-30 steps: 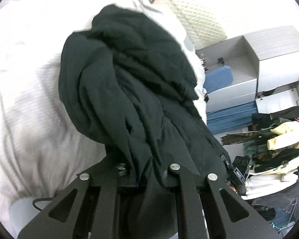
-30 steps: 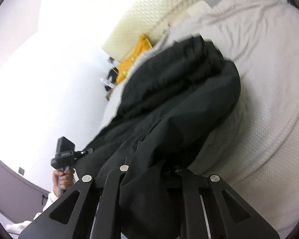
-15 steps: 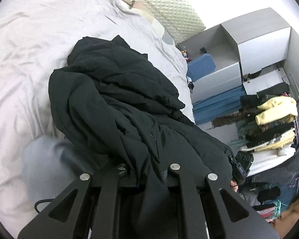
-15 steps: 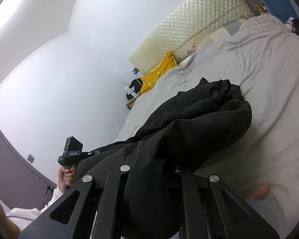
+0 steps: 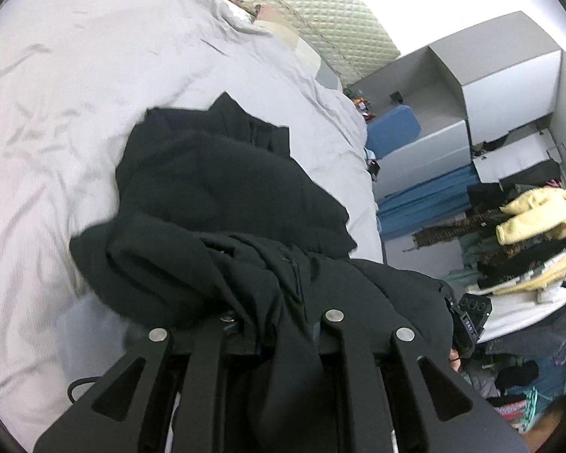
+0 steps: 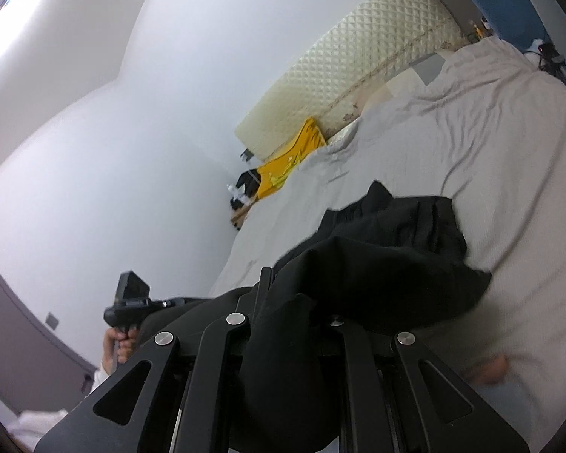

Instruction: Fold large clothes

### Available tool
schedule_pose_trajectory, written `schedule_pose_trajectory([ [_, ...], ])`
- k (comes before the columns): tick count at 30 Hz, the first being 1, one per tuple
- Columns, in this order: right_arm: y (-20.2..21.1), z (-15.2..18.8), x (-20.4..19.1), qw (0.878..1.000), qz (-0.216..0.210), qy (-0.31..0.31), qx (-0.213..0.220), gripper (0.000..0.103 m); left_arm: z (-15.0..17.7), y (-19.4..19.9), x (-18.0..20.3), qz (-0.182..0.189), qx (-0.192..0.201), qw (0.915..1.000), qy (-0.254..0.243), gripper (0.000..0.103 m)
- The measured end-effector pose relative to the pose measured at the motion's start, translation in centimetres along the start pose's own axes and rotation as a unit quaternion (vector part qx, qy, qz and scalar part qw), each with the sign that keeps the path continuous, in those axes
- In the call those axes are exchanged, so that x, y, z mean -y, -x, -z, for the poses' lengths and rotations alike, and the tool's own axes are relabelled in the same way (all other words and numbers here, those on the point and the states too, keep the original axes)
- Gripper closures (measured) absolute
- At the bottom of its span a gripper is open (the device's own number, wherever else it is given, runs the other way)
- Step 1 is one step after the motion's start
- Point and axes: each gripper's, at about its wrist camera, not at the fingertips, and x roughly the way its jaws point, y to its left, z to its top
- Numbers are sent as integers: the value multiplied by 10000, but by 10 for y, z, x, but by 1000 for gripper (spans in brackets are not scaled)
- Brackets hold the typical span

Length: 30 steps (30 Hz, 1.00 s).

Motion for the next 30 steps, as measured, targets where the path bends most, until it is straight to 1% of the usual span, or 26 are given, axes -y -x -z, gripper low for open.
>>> schedule_pose_trajectory([
  [1, -5, -8, 6, 10000, -11, -70, 16, 94, -6, 0, 1, -49, -6, 10000, 15, 88],
  [5, -38, -49, 39, 9978, 15, -661, 11, 93, -54, -28, 8, -485, -8, 9987, 125, 86],
  [8, -65, -75, 67, 9943, 199, -1045, -30, 93, -78, -48, 7, -739, -19, 9970, 229, 84],
  [10, -81, -89, 83, 9910, 357, -1286, -72, 93, -93, -61, 6, -989, -36, 9948, 244, 81],
  [11, -89, -96, 88, 9905, 477, -1286, -114, 94, -98, -65, 4, -1070, -24, 9938, 293, 79],
  [12, -101, -105, 97, 9893, 687, -1278, -148, 94, -104, -69, 3, -1136, -17, 9930, 334, 77],
  [16, -131, -118, 126, 9810, 1030, -1619, -299, 94, -124, -89, -2, -1497, -56, 9879, 391, 75],
  [20, -159, -130, 143, 9762, 1356, -1634, -435, 94, -141, -111, -11, -1849, -94, 9820, 371, 73],
  [25, -190, -134, 167, 9689, 1728, -1650, -649, 94, -159, -140, -24, -2147, -201, 9756, 424, 70],
  [30, -214, -140, 184, 9636, 1970, -1602, -838, 94, -175, -167, -35, -2372, -359, 9700, 389, 70],
])
